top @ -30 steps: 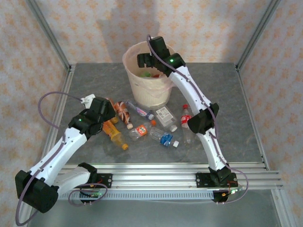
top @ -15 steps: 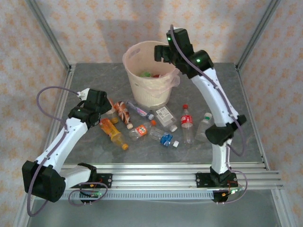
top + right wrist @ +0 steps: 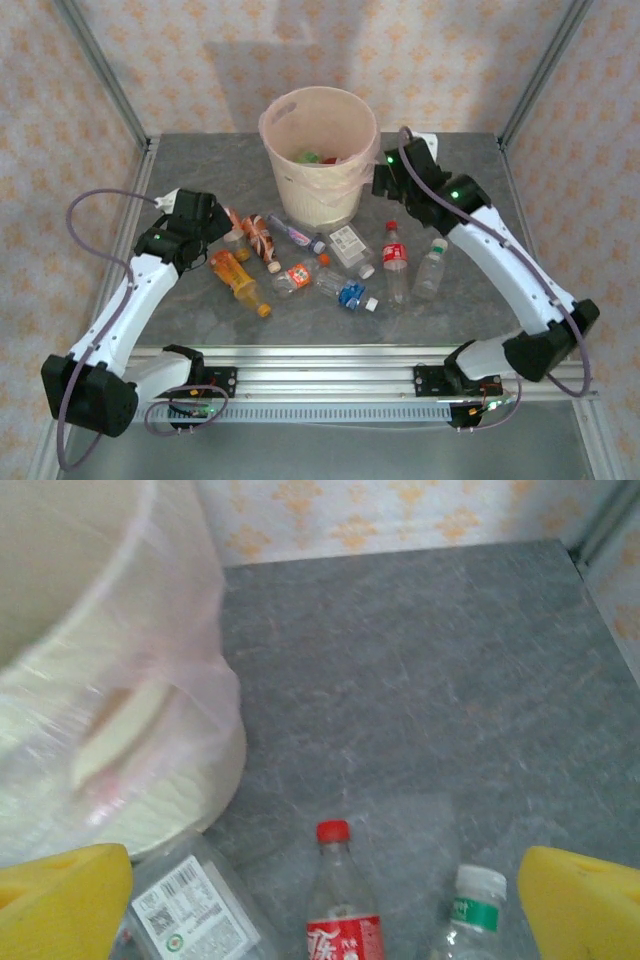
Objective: Put the plastic bottles in the bin
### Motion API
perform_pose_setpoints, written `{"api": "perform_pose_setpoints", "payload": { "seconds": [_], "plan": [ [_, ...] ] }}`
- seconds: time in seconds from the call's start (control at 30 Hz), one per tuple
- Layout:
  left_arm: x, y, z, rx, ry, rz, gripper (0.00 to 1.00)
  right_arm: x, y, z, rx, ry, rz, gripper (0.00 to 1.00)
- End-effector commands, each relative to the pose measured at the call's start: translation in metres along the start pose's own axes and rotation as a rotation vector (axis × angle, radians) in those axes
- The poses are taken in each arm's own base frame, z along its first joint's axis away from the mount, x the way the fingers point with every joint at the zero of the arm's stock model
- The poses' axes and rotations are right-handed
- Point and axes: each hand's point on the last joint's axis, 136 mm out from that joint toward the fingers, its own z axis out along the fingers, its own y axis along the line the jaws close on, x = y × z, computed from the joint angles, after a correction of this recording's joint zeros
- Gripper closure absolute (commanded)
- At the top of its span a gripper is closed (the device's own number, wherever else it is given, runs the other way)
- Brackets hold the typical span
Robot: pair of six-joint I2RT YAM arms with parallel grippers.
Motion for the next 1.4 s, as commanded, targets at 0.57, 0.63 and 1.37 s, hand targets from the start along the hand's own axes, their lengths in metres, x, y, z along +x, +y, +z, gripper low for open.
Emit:
{"api": "perform_pose_setpoints", "payload": {
  "seconds": [0.57,0.63,1.37],
  "plan": [
    [0.121,0.023,0.012,0.086,0.393,-0.163,0.00,0.065,-0.074,-0.011,0.189,-0.022,0.124,0.01],
    [0.128,0.021,0.018,0.092,0.414,-0.161,0.00,0.069,-0.075,-0.007,0.199,-0.015,0.129,0.01],
    [0.148,0.030,0.071,-0.035,0.449,-0.112,0.17,0.081,-0.074,0.002,0.211,0.015,0.147,0.01]
  ]
}}
